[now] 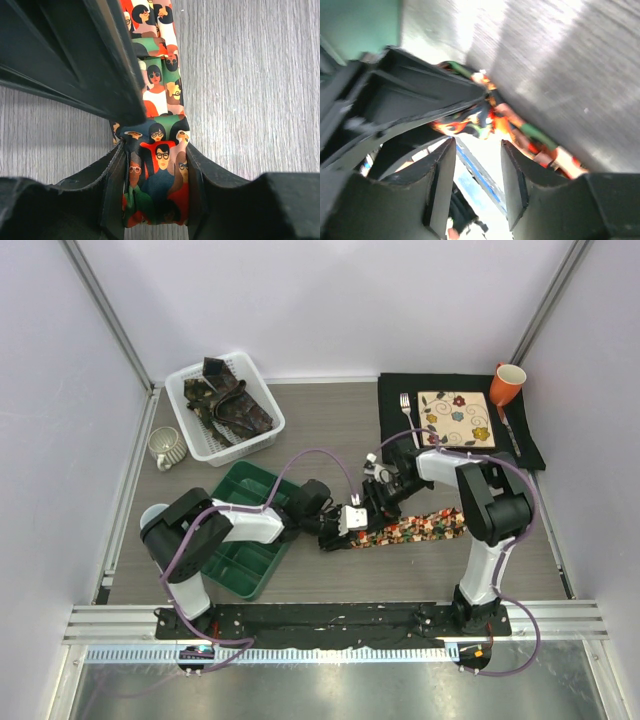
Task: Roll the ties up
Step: Roll the tie at the center of the board.
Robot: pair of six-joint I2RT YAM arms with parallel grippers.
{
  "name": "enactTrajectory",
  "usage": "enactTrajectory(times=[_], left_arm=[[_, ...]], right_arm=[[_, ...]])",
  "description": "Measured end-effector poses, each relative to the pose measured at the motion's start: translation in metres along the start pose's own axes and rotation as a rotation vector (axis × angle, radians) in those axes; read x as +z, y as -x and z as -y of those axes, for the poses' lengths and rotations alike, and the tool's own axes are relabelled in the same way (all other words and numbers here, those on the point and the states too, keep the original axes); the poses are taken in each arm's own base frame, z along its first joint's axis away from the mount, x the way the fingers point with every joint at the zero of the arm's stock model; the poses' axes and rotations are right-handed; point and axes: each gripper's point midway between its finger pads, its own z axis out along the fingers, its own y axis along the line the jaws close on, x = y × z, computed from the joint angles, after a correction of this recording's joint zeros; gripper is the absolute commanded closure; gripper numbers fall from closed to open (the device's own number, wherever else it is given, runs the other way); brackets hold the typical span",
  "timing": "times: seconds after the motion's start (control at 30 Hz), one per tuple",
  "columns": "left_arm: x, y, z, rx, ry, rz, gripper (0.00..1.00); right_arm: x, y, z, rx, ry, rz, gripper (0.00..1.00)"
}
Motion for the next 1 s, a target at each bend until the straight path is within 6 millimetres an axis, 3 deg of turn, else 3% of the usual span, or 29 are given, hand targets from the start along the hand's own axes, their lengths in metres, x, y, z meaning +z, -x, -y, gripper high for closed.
enactTrajectory(times=[0.13,0.3,0.5,0.57,0.67,0.7,0.73,0.87,1.0], left_arm=[[0.0,0.0,-0.001,-0.006,0.005,-0.003,0.6],[0.0,0.0,-0.001,-0.011,0.007,-0.008,0.59],[0.0,0.0,-0.002,-0.027,0.012,-0.01,0.59],[0.0,0.0,-0.002,-0.028,0.013,-0.01,0.59],[0.0,-0.001,-0.002,-0.028,0.013,-0.01,0.59],[0.0,-0.001,-0.002,-0.027,0.014,-0.011,0.59],[0.0,-0.001,-0.002,-0.027,0.014,-0.011,0.58],[0.0,-0.001,-0.002,-0.027,0.014,-0.012,0.55],[0.0,-0.001,-0.002,-0.028,0.014,-0.012,0.39]], right_arm=[[-0.008,0.004,-0.016,-0.027,0.045,0.062,0.53],[0.005,0.001,-0.037,-0.062,0.092,0.048,0.52],[0.015,-0.005,-0.036,-0.049,0.087,0.019,0.53],[0.018,-0.005,-0.031,-0.04,0.077,0.014,0.59],[0.023,-0.006,-0.024,-0.019,0.06,0.005,0.78],[0.023,-0.006,-0.025,-0.011,0.066,0.002,0.92],[0.023,-0.006,-0.025,-0.008,0.069,0.002,0.99],[0.022,-0.006,-0.027,0.003,0.074,-0.003,0.99],[0.019,-0.004,-0.024,0.019,0.082,0.001,0.99]])
